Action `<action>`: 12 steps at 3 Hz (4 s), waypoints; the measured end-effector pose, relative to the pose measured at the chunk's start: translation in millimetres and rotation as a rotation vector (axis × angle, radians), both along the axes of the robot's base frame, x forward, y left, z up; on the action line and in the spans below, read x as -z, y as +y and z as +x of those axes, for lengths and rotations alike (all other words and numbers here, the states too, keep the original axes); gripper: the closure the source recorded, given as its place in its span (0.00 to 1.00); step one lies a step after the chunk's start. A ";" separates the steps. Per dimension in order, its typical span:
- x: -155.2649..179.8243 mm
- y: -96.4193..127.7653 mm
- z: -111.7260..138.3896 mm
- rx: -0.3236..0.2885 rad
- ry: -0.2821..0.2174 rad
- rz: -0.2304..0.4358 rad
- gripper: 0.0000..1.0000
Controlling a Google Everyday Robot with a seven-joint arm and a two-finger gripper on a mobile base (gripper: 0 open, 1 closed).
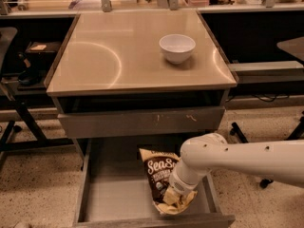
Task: Pick brown chip bag from middle drawer and place on counter
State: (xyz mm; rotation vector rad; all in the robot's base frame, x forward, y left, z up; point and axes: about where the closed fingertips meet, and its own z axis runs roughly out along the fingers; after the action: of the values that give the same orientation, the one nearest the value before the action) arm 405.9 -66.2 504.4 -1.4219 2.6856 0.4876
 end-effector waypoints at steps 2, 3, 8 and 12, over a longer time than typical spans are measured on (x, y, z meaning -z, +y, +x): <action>-29.7 10.0 0.3 -0.041 -0.032 0.030 1.00; -77.9 31.8 2.0 -0.115 -0.061 0.082 1.00; -208.0 102.8 30.0 -0.336 -0.177 0.152 1.00; -353.3 133.5 116.5 -0.429 -0.335 0.054 1.00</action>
Offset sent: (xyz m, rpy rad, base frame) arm 0.0036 0.0209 0.0631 0.0641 -0.0616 0.0861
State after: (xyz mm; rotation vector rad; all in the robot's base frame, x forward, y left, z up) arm 522.3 67.2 857.7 -1.8761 2.0995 0.3041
